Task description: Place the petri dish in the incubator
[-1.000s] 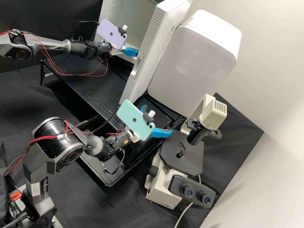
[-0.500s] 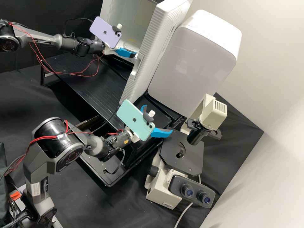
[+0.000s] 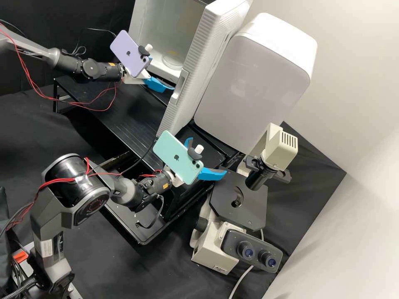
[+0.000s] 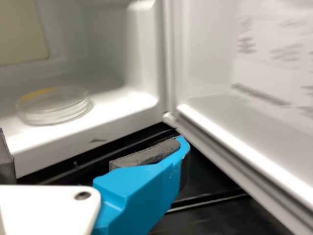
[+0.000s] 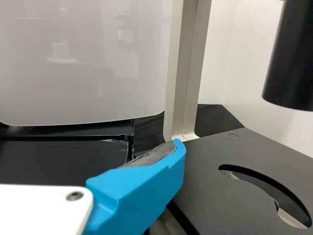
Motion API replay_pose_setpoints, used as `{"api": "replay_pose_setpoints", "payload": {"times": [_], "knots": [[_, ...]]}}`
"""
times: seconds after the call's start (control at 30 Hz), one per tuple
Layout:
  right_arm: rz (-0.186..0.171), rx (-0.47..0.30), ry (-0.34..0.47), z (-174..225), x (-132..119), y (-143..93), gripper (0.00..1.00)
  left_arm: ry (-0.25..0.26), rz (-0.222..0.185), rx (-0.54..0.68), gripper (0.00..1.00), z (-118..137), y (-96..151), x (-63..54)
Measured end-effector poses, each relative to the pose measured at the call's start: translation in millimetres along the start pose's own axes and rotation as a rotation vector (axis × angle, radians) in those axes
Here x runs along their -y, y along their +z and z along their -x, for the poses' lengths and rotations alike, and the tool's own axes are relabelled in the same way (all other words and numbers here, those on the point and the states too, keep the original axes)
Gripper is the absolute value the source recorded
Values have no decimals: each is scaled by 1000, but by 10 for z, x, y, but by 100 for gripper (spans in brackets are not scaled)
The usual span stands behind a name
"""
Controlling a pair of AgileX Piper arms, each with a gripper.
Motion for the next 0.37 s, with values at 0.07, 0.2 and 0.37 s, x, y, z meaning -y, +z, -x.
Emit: {"api": "replay_pose_setpoints", "payload": {"times": [0.07,0.2,0.37], "knots": [[0,0,0,0,0,0,100,25,-11,14,100,95,37,-1],[0,0,0,0,0,0,100,99,-31,52,100,278,72,20],[0,0,0,0,0,0,100,160,-43,56,100,460,95,84]]}}
